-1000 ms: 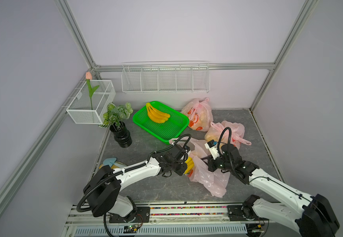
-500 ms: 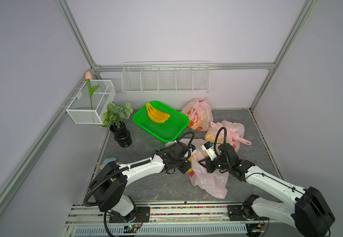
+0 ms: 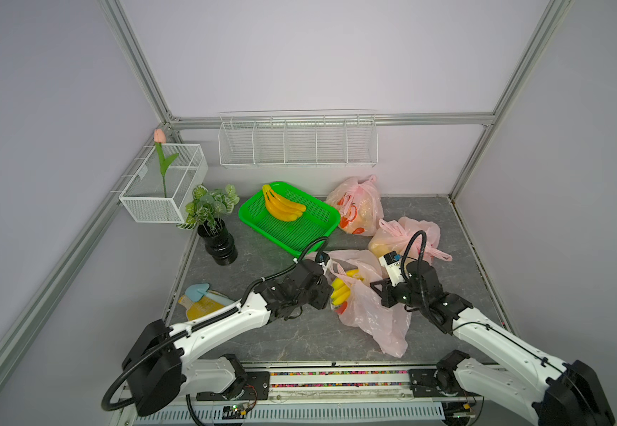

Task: Place the banana into a plastic bag & tie a knot
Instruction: Place the banana into the plastic bag, then pick up the banana from the basket.

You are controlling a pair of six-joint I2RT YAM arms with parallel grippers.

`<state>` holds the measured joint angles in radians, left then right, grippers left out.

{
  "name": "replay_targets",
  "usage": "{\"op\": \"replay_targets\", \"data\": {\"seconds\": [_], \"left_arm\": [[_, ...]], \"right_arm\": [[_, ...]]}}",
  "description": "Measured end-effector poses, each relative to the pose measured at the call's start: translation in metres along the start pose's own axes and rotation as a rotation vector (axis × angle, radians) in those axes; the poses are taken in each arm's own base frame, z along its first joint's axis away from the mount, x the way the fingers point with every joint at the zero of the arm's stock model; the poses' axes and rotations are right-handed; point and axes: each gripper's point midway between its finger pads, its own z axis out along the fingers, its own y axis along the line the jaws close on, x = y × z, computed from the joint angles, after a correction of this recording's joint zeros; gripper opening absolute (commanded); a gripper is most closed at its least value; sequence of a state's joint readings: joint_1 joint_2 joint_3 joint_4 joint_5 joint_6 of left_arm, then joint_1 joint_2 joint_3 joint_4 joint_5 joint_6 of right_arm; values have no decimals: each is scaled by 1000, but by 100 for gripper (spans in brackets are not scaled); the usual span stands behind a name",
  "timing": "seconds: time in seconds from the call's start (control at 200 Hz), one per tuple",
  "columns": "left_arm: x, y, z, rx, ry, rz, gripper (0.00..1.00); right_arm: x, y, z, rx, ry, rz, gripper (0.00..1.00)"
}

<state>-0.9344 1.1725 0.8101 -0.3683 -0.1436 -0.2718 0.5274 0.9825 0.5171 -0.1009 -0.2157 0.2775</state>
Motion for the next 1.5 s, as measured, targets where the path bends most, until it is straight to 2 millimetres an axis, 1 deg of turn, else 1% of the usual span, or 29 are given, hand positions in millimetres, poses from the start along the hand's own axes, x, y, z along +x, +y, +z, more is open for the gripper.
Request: {"op": "replay_targets", "data": {"seconds": [0.035,0.075,0.105,0.14,0.215,0.29,0.31,0.325,0.385,0.445,0.505,0.57,0.595,0.705,0.77,0.89,0.995,1.049,1.124,1.239,1.349,1.499], "left_arm": [[-8,5,-12,-19,-46,-18,78],[-18,13,-25,-41,-98,-49,79],[-26,22,-33,-61,-133,-75,79],[-37,36,-40,-99,-165,-113,79],[-59,71,-47,-203,-196,-203,79],[-82,104,-44,-308,-201,-278,79],[-89,110,-43,-323,-203,-291,79],[-94,117,-40,-345,-201,-307,79],[-111,135,-31,-394,-197,-349,79],[-123,152,-18,-437,-184,-382,78],[-133,170,-1,-480,-163,-399,78],[-141,185,22,-516,-119,-389,79],[-144,191,35,-527,-97,-374,79],[-154,204,81,-552,-10,-295,79],[-157,210,108,-560,42,-237,78],[-151,221,152,-578,139,-141,78],[-142,233,181,-606,214,-63,77],[-137,239,191,-624,246,-26,78],[-130,247,201,-647,288,20,77],[-123,260,210,-680,331,76,75],[-118,272,214,-709,362,113,70],[-116,286,216,-743,380,156,68]], "right_arm": [[0,-3,-1,14,-4,6,7],[0,-5,-2,24,-7,12,7],[0,-6,-2,28,-9,15,7],[0,-7,-2,34,-10,19,7],[1,-8,-3,38,-13,20,7],[3,-9,-3,42,-10,24,7],[3,-10,-3,42,-9,24,7],[4,-10,-3,42,-9,25,7],[6,-10,-3,43,-8,25,7],[8,-11,-3,42,-7,27,7],[10,-11,-4,43,-6,29,7],[12,-11,-4,41,-6,29,7],[13,-11,-5,40,-7,29,7],[17,-11,-7,38,-10,28,7],[18,-12,-7,38,-11,28,7],[21,-12,-7,38,-7,29,7],[21,-12,-7,34,-7,29,7],[21,-11,-7,31,-6,28,7],[21,-10,-7,27,-5,28,7],[22,-9,-7,21,-3,29,7],[22,-9,-7,21,-1,29,7],[23,-10,-5,23,5,31,7]]}}
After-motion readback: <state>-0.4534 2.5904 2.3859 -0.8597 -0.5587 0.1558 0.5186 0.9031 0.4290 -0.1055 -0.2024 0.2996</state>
